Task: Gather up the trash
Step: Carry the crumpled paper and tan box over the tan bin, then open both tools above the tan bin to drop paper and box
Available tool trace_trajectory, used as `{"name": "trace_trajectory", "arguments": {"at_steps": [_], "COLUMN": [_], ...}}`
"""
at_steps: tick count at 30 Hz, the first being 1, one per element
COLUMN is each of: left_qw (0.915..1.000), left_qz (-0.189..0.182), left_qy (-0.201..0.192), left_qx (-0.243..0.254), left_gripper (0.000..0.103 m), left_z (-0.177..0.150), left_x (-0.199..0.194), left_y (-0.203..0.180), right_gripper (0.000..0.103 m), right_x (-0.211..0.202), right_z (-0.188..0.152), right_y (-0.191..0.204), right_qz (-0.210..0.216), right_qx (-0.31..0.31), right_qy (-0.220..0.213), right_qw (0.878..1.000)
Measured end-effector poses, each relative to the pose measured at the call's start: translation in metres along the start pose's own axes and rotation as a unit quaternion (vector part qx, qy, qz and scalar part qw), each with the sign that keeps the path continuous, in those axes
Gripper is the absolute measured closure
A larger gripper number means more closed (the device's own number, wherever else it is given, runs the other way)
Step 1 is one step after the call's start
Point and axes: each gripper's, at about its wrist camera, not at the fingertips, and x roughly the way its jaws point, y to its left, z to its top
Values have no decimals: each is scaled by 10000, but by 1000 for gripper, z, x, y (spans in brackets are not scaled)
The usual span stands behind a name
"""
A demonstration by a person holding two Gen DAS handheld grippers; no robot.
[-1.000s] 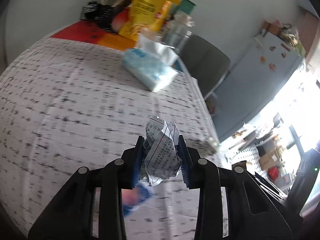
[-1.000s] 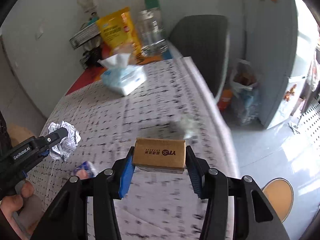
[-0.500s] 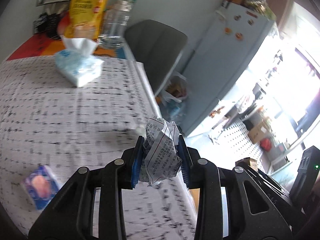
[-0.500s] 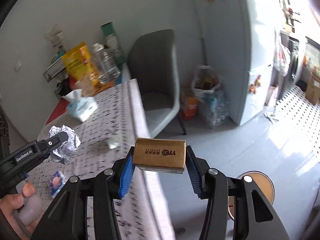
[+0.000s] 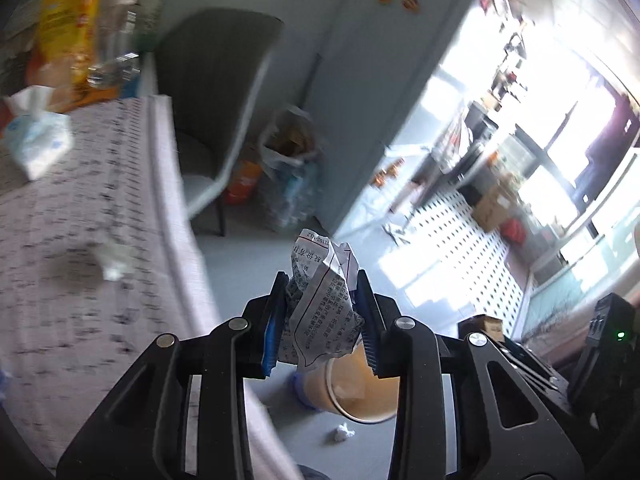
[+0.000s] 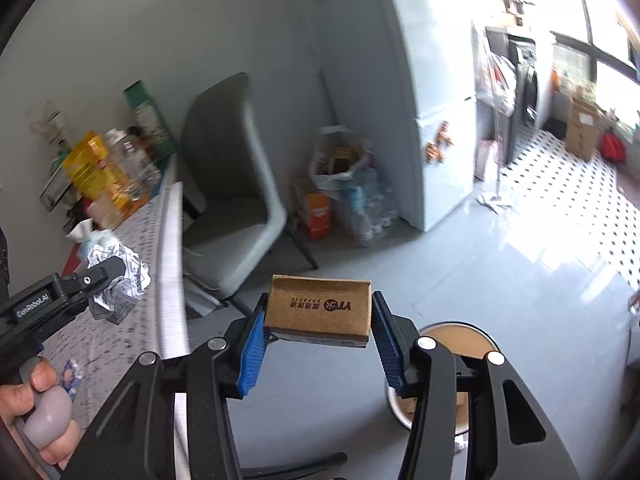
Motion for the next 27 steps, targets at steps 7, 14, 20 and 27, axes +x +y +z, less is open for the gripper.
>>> {"name": "trace_trajectory", "arguments": {"at_steps": [7,14,20,27], "left_qw": [9972,9908,9828,9730], "left_qz": [-197,-222,-129,-188], "left_qy": [691,1317,1836,2301], "left_qx": [210,215,162,20], "left_gripper": [70,70,70,69], "left_z": [-18,-38,-64,-94], "left_x": [74,138,188,229], "left_y": [-46,-68,-82,-106], "right_gripper": [55,54,32,31], "right_x": [37,90,129,119], "right_z": [-22,-51,-81,-102], "right_y": [-83,-141,-181,-213], "right_qz": [-281,-413,-185,-405], "right_qx": [604,1049,1590,1857], "right_qy": [312,699,890,914], "right_qw": [9973,9912,9831,9775]}}
